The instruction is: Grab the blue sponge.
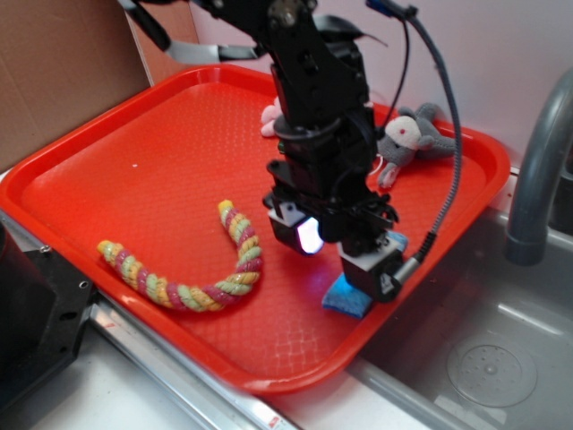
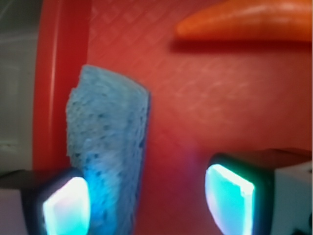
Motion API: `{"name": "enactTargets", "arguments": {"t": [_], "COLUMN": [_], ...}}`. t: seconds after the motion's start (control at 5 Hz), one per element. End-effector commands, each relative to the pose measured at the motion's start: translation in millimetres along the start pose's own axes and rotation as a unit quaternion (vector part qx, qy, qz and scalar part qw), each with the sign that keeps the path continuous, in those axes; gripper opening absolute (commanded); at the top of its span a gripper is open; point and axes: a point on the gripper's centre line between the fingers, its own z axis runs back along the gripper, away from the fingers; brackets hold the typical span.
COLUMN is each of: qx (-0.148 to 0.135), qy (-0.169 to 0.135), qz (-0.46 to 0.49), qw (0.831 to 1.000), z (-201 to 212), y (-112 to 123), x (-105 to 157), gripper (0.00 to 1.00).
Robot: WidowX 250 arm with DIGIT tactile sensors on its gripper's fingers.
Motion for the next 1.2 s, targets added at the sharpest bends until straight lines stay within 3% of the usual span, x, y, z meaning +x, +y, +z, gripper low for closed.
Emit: {"name": "enactTargets", "arguments": {"t": [0.0,0.2,0.4,0.6,1.0], "qx": [0.000,-0.022,-0.020,-0.003,0.033], "qy": [-0.007,0.001,0.008,0.019,0.045], "qz": [-0.001,-0.025,-0.040,-0.046,-0.084], "qw": [1.000,0.999,0.999,0.999,0.995], "z": [-4.9,-8.4,-8.5,-12.1,-3.9], "y": [-9.8,-13.0,-11.4,-8.5,-9.4], "x": [1.2,0.8,0.6,-2.0,-2.0], "gripper": [1.00,1.00,0.69,0.00,0.00]}}
